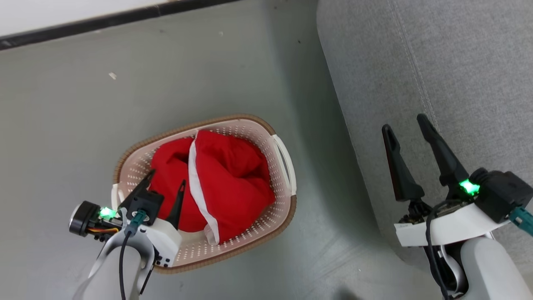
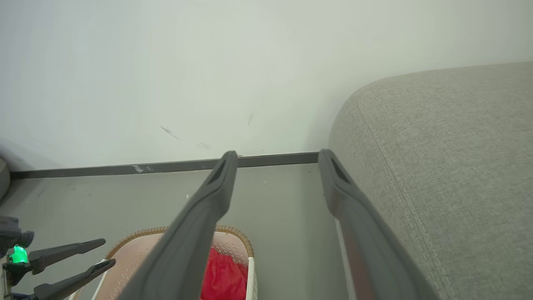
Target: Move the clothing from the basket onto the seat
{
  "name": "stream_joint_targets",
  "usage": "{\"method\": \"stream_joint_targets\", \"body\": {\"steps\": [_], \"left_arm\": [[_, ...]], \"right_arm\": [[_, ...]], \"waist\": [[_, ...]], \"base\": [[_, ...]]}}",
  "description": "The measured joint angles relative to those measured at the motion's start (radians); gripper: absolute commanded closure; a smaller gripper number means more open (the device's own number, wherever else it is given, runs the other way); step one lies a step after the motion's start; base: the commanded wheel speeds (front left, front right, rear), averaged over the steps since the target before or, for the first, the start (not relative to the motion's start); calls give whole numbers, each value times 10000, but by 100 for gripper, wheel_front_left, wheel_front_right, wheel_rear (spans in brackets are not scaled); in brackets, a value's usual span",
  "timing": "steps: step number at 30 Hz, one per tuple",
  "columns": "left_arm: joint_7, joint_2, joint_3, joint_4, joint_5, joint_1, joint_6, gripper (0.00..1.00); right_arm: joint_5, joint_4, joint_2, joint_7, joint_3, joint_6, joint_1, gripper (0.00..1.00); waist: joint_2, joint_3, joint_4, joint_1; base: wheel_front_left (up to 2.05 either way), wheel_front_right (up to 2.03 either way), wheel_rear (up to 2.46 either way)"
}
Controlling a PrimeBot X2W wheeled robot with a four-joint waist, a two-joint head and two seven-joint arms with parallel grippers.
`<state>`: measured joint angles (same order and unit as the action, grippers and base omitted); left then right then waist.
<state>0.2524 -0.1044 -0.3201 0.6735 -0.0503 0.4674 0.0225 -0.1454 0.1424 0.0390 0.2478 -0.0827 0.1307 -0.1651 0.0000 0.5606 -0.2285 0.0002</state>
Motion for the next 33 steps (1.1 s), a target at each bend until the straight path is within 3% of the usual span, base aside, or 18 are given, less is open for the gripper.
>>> {"method": "stream_joint_targets", "body": {"steps": [33], "left_arm": [[0, -895, 671, 1212, 13, 1428, 370, 0]], "right_arm": [[-834, 67, 4, 4, -738, 2, -1770, 0]], "waist": [[0, 2306, -1405, 0]], "base": [[0, 0, 0]]}}
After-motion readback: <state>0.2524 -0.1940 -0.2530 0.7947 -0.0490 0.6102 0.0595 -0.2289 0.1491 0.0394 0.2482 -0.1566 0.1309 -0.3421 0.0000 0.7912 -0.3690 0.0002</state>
